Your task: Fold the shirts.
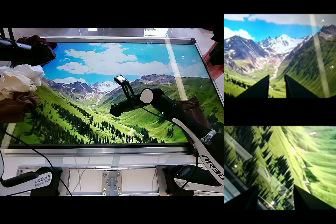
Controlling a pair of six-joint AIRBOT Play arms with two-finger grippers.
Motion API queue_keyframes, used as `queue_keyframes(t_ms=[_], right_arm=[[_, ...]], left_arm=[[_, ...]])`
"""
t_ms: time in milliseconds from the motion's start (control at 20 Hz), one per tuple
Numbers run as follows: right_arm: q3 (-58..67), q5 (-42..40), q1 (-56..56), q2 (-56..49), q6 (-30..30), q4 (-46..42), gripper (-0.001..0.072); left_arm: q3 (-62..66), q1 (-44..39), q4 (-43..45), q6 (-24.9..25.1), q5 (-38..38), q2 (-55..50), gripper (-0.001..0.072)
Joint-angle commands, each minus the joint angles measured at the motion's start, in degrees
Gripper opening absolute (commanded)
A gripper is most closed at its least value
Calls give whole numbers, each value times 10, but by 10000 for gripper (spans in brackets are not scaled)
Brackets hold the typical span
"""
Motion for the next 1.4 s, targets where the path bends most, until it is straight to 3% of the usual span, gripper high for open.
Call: queue_keyframes(t_ms=[0,200,300,450,600,650,700,750,800,850,950,1050,1200,1350], right_arm=[[0,-17,1,0,0,-4,482],[0,-17,1,0,0,-71,482],[0,-18,1,0,0,-127,482],[0,-27,1,0,0,-174,482],[0,-43,1,0,5,-181,481],[0,-49,1,0,17,-187,481],[0,-54,1,0,37,-196,481],[0,-58,1,0,57,-205,481],[0,-57,0,-1,72,-211,482],[0,-57,1,-1,84,-215,482],[0,-57,1,-1,105,-215,483],[0,-57,1,-1,120,-215,483],[0,-57,1,-1,134,-216,483],[0,-62,0,-1,161,-220,483]], left_arm=[[0,0,0,0,0,0,243],[0,0,5,3,24,0,243],[0,0,79,43,37,0,243],[0,0,182,46,48,-1,243],[0,0,269,81,158,-6,243],[0,1,335,64,196,-17,243],[0,8,397,16,211,-34,245],[0,24,432,-21,204,-59,309],[0,46,433,-31,187,-88,480],[0,70,429,-38,157,-120,605],[0,113,399,-38,92,-185,620],[0,150,377,-48,40,-244,706],[0,179,373,-57,-17,-311,707],[0,182,373,-53,-15,-356,707]])
